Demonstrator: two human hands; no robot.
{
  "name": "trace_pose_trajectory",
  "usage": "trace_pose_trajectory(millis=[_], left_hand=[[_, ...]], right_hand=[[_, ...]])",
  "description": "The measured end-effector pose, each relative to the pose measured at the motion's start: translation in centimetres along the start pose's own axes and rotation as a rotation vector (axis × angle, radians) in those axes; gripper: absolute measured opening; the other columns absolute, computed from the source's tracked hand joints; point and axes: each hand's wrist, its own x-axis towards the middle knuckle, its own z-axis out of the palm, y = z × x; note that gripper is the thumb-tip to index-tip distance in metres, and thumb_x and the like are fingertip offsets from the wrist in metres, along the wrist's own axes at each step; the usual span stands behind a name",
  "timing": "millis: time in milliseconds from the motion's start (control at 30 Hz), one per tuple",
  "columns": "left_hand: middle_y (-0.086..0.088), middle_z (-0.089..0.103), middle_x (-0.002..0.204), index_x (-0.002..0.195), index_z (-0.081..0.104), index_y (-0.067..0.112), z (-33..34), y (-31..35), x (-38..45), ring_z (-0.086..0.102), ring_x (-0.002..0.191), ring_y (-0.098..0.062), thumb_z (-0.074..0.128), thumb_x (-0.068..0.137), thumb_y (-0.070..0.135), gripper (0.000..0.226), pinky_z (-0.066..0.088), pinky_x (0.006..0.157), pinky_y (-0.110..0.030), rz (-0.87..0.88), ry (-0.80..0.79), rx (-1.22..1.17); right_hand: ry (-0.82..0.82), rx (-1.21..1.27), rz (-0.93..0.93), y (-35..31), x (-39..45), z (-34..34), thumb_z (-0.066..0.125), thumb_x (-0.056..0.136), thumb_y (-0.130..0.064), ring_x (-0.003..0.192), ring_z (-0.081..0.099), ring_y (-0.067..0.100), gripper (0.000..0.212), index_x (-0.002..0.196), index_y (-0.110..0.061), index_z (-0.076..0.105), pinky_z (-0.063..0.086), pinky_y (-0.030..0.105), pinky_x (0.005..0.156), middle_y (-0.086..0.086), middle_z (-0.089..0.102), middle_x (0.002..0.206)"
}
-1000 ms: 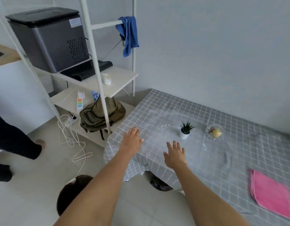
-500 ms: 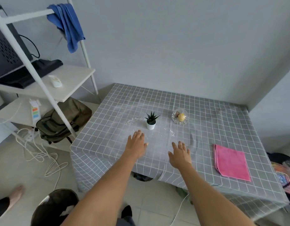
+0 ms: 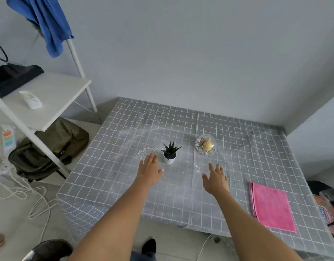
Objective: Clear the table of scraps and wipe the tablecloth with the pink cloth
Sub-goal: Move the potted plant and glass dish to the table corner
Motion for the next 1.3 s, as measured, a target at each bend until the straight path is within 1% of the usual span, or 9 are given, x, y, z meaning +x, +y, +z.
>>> trace_pose_trajectory(millis=[133,300,500,667,800,900,1067,1167,1300], left_hand=[[-0.012,0.002,0.160,0.151,0.004,0.007,1.2,-0.1,1.7,0.005,0.147,-0.026,0.044,0.097,0.042,0.076,0.014,0.118,-0.046,0.028,-0.012,-0.058],[-0.013,0.009,0.159,0.151,0.007,0.006,2.2,0.3,3.3,0.011,0.146,-0.026,0.054,0.092,0.043,0.084,0.021,0.117,-0.042,0.045,0.061,-0.181],[-0.014,0.026,0.154,0.147,0.024,0.004,2.7,1.0,5.1,0.022,0.144,-0.028,0.066,0.081,0.049,0.091,0.027,0.115,-0.044,0.042,0.160,-0.306],[-0.009,0.048,0.138,0.133,0.049,0.015,4.4,1.2,6.9,0.043,0.130,-0.026,0.052,0.069,0.073,0.087,0.043,0.101,-0.048,0.032,0.200,-0.378],[-0.006,0.055,0.130,0.119,0.062,0.014,4.1,2.8,6.9,0.048,0.125,-0.022,0.062,0.073,0.059,0.064,0.043,0.102,-0.041,0.041,0.257,-0.518],[-0.007,0.056,0.128,0.115,0.064,0.011,4.0,3.6,7.1,0.051,0.122,-0.021,0.074,0.078,0.034,0.045,0.041,0.101,-0.030,0.012,0.294,-0.610],[0.001,0.056,0.125,0.120,0.061,0.009,3.7,4.9,7.7,0.052,0.113,-0.009,0.073,0.081,0.013,0.041,0.041,0.092,-0.015,-0.044,0.368,-0.723],[-0.001,0.060,0.124,0.129,0.052,0.012,3.5,5.2,8.6,0.060,0.112,-0.018,0.069,0.081,0.013,0.050,0.052,0.091,-0.035,-0.080,0.361,-0.712],[-0.008,0.052,0.138,0.146,0.031,0.012,2.9,5.9,9.9,0.053,0.123,-0.023,0.068,0.083,0.008,0.074,0.048,0.099,-0.041,-0.139,0.379,-0.650]], right_hand=[[0.025,0.008,0.022,-0.1,1.8,-0.1,0.037,0.100,-0.039,0.148,0.000,0.028,0.063,0.153,-0.019,0.008,0.008,0.045,0.118,0.011,-0.001,0.160],[0.056,0.036,0.020,0.2,3.9,-0.4,0.041,0.099,-0.038,0.148,-0.002,0.028,0.067,0.153,-0.019,0.005,0.008,0.045,0.119,0.011,-0.004,0.160],[0.069,0.050,-0.003,0.8,8.0,-1.7,0.049,0.094,-0.048,0.148,-0.003,0.026,0.083,0.153,-0.021,-0.002,0.007,0.044,0.118,0.009,-0.006,0.160],[0.069,0.158,-0.030,0.5,11.7,-2.2,0.064,0.082,-0.054,0.148,-0.001,0.026,0.105,0.152,-0.023,-0.007,0.009,0.044,0.118,0.009,-0.007,0.160],[0.067,0.271,-0.009,0.3,14.2,-1.6,0.073,0.074,-0.053,0.147,0.001,0.028,0.115,0.152,-0.023,-0.006,0.008,0.045,0.119,0.010,-0.002,0.160],[0.075,0.368,-0.011,0.4,15.6,-0.7,0.080,0.069,-0.048,0.147,0.006,0.031,0.118,0.152,-0.028,-0.003,0.018,0.051,0.117,0.011,0.000,0.160],[0.136,0.492,-0.044,0.3,17.0,0.5,0.086,0.062,-0.040,0.142,0.019,0.038,0.119,0.149,-0.035,0.005,0.031,0.057,0.109,0.016,0.007,0.158],[0.192,0.514,-0.061,0.3,17.4,1.0,0.086,0.060,-0.044,0.139,0.027,0.038,0.115,0.146,-0.036,0.011,0.036,0.058,0.105,0.016,0.016,0.155],[0.218,0.536,-0.114,0.6,17.6,1.6,0.084,0.060,-0.049,0.139,0.027,0.037,0.112,0.146,-0.034,0.014,0.036,0.058,0.106,0.015,0.020,0.154]])
